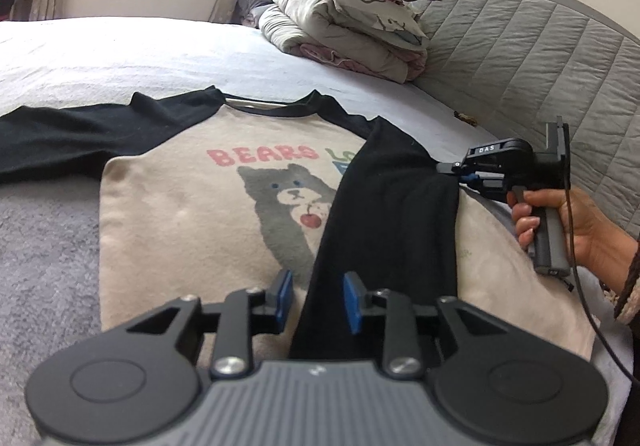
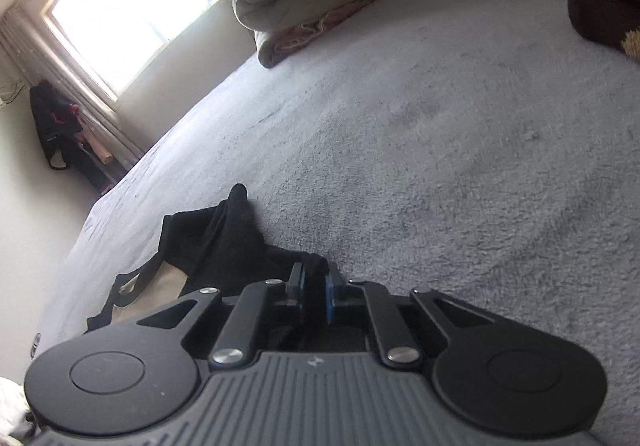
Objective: Fold clothes
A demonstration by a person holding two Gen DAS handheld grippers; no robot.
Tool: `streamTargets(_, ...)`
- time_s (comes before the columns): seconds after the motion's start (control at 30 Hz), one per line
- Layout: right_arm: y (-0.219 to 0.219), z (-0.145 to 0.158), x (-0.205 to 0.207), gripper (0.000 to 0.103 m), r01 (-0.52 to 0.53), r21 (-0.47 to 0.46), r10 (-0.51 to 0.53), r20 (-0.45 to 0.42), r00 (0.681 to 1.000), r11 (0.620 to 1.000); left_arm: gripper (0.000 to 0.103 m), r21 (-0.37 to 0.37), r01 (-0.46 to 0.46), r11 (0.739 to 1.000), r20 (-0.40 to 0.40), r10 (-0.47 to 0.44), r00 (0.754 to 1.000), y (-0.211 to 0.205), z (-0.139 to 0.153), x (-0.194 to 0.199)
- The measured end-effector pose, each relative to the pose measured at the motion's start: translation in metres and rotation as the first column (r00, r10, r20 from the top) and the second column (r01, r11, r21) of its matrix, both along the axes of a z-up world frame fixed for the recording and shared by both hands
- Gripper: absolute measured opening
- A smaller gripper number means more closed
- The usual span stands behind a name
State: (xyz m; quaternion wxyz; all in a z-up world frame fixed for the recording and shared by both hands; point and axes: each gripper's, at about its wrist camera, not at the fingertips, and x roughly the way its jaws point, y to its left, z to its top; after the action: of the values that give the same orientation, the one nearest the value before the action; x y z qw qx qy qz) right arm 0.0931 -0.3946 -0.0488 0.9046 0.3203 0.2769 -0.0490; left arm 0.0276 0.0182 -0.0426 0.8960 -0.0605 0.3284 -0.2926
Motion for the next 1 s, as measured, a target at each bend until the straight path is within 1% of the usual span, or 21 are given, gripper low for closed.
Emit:
streamTargets(0.03,0.003,0.002,0.0,0.013,0.005,-0.009,-0.005,0.004,1.0,1.0,0.032,-0.002,0.001,1.0,0.001,-0.001,1.0,0.0,0.0,0.0)
streamTargets(0.1,0.007,0.008,-0.002,0.024,0.021,-0.03,-0.02,0.02,1.0,0.999,0.032,-0.004,0.003,1.0,0.003,-0.003,1.0,0.0,0.003,0.0)
streamTargets(0.17,0.013,0.014,-0.002,0.032,0.03,-0.085,-0.027,0.041,0.999,0.996,0.037,-0.012,0.001,1.0,0.008,-0.001,1.0,0.001,0.006,-0.001)
streamTargets(0.3,0.024,0.02,0.008,0.033,-0.008,-0.218,0.02,0.053,0.998,0.976,0.04,-0.039,-0.002,0.999,0.024,0.003,1.0,0.003,0.011,-0.003)
streamTargets(0.37,0.024,0.016,0.013,0.033,-0.027,-0.237,0.037,0.039,0.999,0.971,0.047,-0.028,-0.003,1.0,0.02,0.003,1.0,0.002,0.011,-0.002)
streamTargets(0.43,0.023,0.01,0.019,0.033,-0.042,-0.253,0.045,0.004,0.999,0.967,0.05,-0.003,-0.002,1.0,-0.003,0.002,1.0,-0.001,0.006,-0.001)
streamTargets(0.47,0.022,0.007,0.022,0.031,-0.049,-0.264,0.045,-0.02,0.999,0.963,0.052,0.008,0.006,1.0,-0.001,-0.005,1.0,-0.002,0.005,-0.001)
streamTargets(0.53,0.021,0.009,0.023,0.03,-0.038,-0.271,0.028,-0.039,0.999,0.962,0.058,0.023,0.022,1.0,0.01,-0.022,1.0,-0.005,0.005,-0.003)
streamTargets(0.6,0.022,0.014,0.022,0.031,-0.015,-0.287,-0.001,-0.054,0.999,0.958,0.059,0.025,0.028,0.999,0.016,-0.028,0.999,-0.005,0.007,-0.003)
streamTargets(0.7,0.016,0.024,0.011,0.033,0.025,-0.234,-0.035,-0.039,0.999,0.972,0.059,0.022,0.017,1.0,0.014,-0.017,1.0,-0.003,0.011,0.0)
streamTargets(0.73,0.013,0.027,0.007,0.034,0.034,-0.194,-0.041,-0.03,0.999,0.98,0.059,0.024,0.002,1.0,0.018,-0.003,1.0,0.0,0.014,0.001)
streamTargets(0.8,0.007,0.035,-0.002,0.04,0.05,-0.101,-0.051,-0.011,0.999,0.994,0.06,0.021,-0.048,0.999,0.023,0.048,0.999,0.008,0.019,0.007)
streamTargets(0.87,0.007,0.044,-0.008,0.041,0.045,-0.039,-0.046,-0.012,0.999,0.998,0.064,0.011,-0.118,0.993,0.012,0.118,0.993,0.02,0.025,0.015)
streamTargets(0.93,0.013,0.054,-0.015,0.042,0.035,-0.026,-0.036,-0.007,0.999,0.999,0.065,0.002,-0.177,0.984,-0.011,0.177,0.984,0.036,0.029,0.023)
streamTargets(1.0,0.021,0.066,-0.024,0.046,0.027,-0.027,-0.027,-0.001,1.0,0.999,0.065,-0.007,-0.232,0.973,-0.025,0.232,0.972,0.051,0.033,0.03)
